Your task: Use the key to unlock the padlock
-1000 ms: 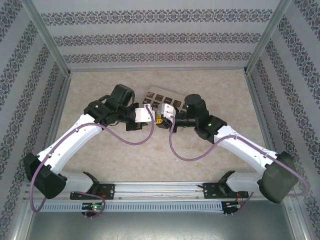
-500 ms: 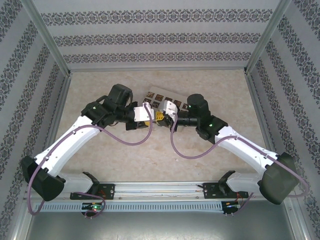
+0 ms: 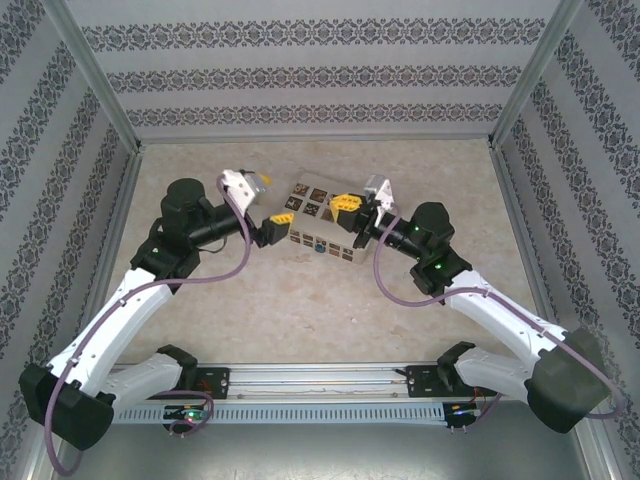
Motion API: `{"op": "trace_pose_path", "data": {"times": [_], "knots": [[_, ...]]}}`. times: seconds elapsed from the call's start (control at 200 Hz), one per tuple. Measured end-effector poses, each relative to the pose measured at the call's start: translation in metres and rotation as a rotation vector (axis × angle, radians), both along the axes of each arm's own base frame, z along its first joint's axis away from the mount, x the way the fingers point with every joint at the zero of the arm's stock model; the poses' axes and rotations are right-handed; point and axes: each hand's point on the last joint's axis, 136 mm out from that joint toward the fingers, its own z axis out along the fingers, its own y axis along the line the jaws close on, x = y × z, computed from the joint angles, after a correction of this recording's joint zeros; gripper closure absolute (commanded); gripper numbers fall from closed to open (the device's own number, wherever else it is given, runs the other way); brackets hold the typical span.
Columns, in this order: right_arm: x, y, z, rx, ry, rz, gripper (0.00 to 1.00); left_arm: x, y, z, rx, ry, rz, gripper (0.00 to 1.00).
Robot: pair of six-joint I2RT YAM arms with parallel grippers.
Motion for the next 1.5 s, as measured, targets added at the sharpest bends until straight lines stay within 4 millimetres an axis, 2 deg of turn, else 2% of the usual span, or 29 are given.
{"op": "trace_pose_path", "data": {"times": [0.095,0.19,0.31,0.475,0.575,0.789,1.014,1.229,1.504], "knots": [[0.006,-0.009,0.020,0.123,0.023,-0.049,1.00,0.014,0.002,0.027,-0.194,0.042,0.025,0.09],[0.012,-0.021,0.038,0.256,0.053,-0.096,1.00,0.028,0.003,0.050,-0.384,0.101,0.018,0.14],[0.018,-0.033,0.055,0.418,0.095,-0.128,1.00,0.047,0.000,0.067,-0.585,0.222,-0.013,0.21],[0.025,-0.039,0.062,0.551,0.153,-0.137,1.00,0.066,-0.011,0.084,-0.766,0.364,-0.091,0.27],[0.027,-0.038,0.064,0.603,0.181,-0.128,1.00,0.068,-0.019,0.087,-0.804,0.429,-0.120,0.28],[0.033,-0.027,0.055,0.633,0.233,-0.114,1.00,0.051,-0.045,0.097,-0.815,0.493,-0.213,0.35],[0.037,-0.013,0.053,0.651,0.261,-0.083,1.00,0.052,-0.060,0.084,-0.803,0.554,-0.233,0.42],[0.038,-0.002,0.056,0.662,0.265,-0.055,1.00,0.053,-0.069,0.074,-0.790,0.590,-0.234,0.48],[0.044,0.004,0.054,0.668,0.280,-0.047,1.00,0.051,-0.074,0.072,-0.772,0.602,-0.235,0.62]]}}
